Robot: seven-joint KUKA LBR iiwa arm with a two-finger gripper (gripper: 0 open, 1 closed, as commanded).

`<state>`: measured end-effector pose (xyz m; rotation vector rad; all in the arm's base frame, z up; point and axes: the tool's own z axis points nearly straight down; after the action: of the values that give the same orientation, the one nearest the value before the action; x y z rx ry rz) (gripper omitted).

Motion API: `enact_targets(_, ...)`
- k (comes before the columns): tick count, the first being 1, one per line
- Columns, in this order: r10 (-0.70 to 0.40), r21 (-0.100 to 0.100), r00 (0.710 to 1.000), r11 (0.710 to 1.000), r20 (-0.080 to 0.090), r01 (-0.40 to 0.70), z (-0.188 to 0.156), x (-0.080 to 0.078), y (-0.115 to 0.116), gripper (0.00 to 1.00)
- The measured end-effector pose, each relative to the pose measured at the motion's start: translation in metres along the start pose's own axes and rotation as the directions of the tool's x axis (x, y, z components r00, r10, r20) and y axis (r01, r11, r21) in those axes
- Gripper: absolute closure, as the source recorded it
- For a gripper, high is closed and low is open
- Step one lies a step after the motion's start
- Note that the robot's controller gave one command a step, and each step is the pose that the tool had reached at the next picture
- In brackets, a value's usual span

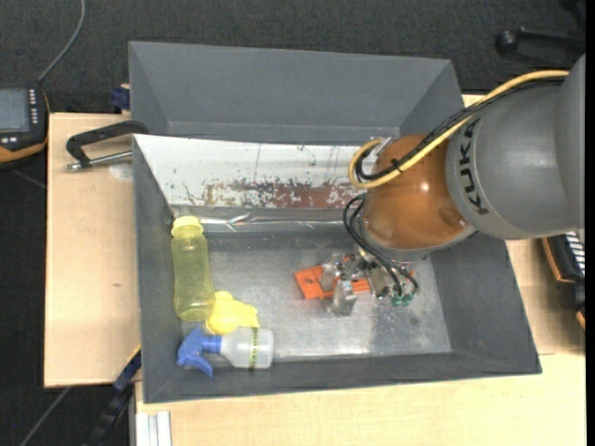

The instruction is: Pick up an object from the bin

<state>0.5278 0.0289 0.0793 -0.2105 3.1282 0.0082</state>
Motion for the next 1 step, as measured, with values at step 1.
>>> enact_targets(1, 0.000, 0.000, 1.000, 1.000, 0.000, 0.000, 0.0000, 0.0000, 0.0000, 1.00)
